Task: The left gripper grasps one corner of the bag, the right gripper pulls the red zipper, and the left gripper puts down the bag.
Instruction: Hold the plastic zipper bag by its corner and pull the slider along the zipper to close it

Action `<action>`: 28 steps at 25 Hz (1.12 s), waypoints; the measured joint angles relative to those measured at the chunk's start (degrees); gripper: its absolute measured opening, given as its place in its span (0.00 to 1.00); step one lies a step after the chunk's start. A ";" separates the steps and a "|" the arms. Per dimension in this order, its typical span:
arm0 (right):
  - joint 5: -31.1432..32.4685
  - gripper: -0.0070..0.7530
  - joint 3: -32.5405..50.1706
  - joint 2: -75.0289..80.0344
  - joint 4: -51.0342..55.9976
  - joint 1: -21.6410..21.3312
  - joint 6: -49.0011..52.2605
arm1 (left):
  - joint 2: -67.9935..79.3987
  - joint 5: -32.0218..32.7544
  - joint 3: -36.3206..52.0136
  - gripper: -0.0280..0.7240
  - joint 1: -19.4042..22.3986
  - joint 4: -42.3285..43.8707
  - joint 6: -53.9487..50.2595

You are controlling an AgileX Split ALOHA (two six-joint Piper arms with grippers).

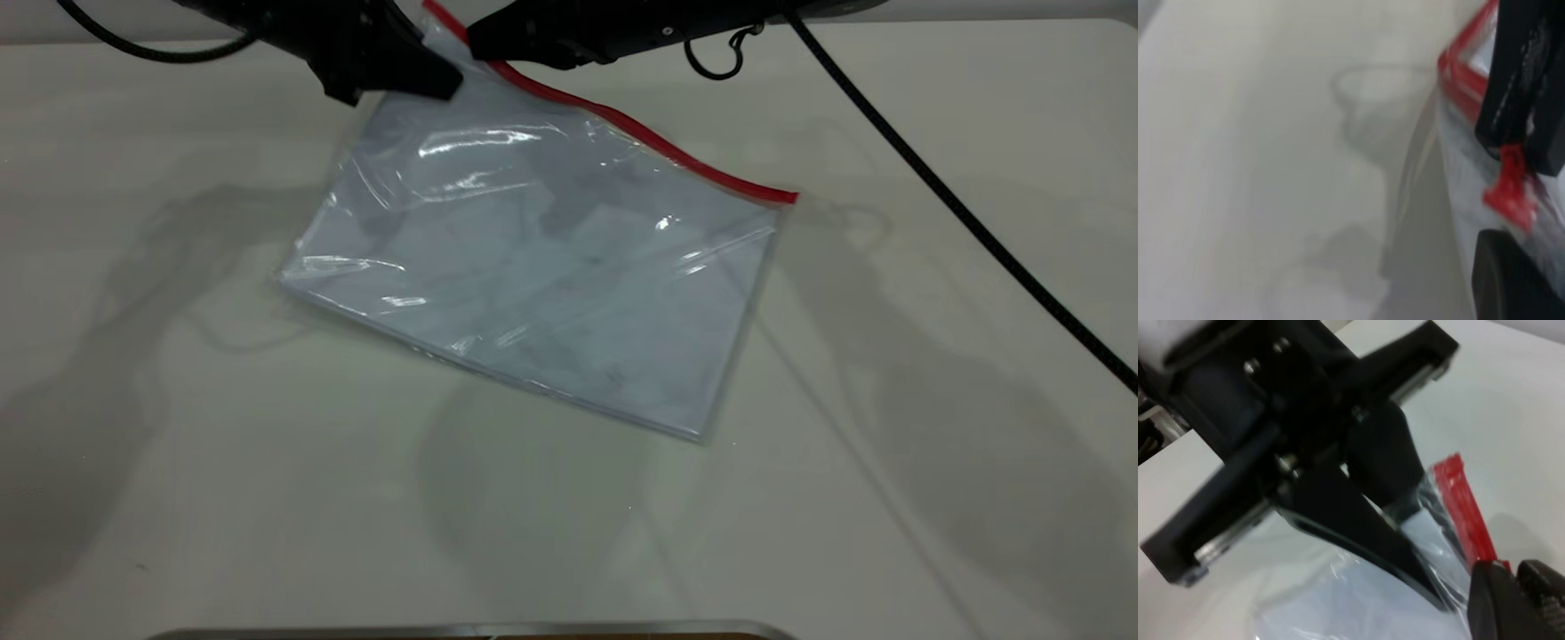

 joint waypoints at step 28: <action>-1.49 0.04 0.18 0.76 -46.82 -9.54 18.74 | -4.01 4.91 0.00 0.11 3.86 -15.11 2.67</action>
